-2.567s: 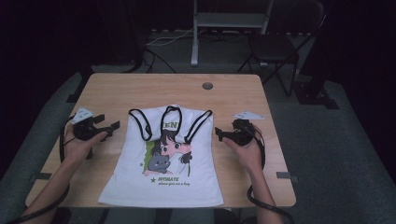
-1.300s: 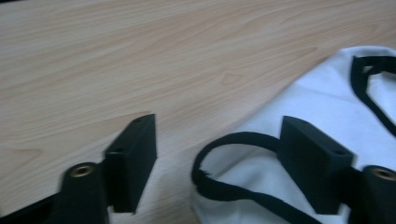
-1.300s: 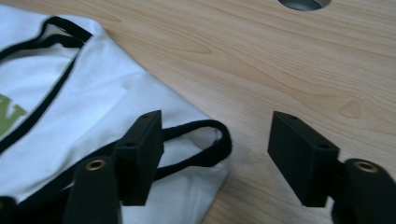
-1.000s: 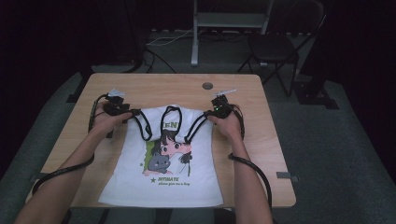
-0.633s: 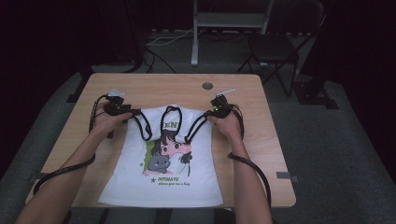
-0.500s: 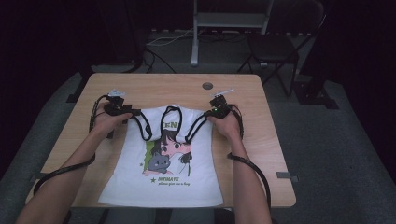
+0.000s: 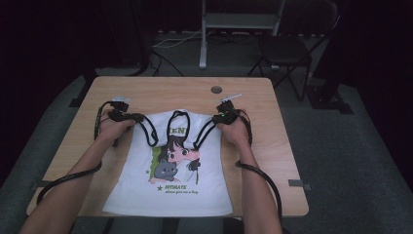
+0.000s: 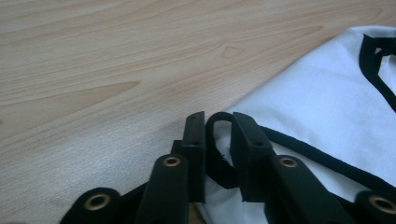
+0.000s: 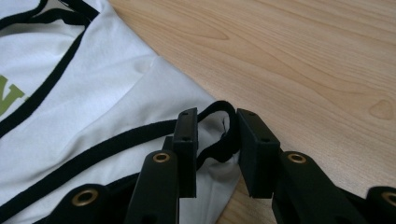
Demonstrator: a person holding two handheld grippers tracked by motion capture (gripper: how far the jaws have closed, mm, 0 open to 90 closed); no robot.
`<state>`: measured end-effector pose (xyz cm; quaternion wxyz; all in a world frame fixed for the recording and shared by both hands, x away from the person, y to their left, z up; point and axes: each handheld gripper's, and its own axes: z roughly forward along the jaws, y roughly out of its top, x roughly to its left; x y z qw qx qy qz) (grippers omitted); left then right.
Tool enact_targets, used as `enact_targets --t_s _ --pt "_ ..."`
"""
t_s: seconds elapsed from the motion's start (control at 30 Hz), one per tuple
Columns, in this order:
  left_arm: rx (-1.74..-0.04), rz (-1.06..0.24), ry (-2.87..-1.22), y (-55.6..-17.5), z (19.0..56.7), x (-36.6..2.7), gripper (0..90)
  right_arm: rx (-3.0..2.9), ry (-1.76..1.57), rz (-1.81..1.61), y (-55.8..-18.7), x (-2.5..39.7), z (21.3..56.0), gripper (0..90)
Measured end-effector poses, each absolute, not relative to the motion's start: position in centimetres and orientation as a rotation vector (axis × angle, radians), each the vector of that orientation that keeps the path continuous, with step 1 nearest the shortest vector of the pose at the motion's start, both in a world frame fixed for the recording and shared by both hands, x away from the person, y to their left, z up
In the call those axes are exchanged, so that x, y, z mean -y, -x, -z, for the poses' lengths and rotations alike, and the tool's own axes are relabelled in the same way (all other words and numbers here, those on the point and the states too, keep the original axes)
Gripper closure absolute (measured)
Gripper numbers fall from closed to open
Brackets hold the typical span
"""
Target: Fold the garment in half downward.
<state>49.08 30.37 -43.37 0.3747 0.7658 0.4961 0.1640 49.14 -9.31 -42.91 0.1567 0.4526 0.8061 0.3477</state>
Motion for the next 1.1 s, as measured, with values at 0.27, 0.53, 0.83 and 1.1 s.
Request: enact_targets --t_s 0.27,0.53,0.83,1.1 --pt "-1.285 -0.411 -1.926 -49.1 42.7 -30.5 81.2 -2.293 -1.292 -1.028 -49.1 9.2 42.3 71.7" --pt "-1.268 -0.417 -1.889 -49.2 41.6 -30.5 81.8 -2.277 -1.278 -1.058 -49.2 9.1 41.3 76.4" --pt "-1.241 -0.423 -1.886 -49.0 41.0 -30.2 81.9 -2.296 -1.303 -1.026 -49.2 8.8 41.1 81.8" --pt "-1.239 -0.428 -1.873 -49.0 40.9 -30.1 82.3 -2.262 -1.322 -1.008 -49.1 8.9 40.9 82.1"
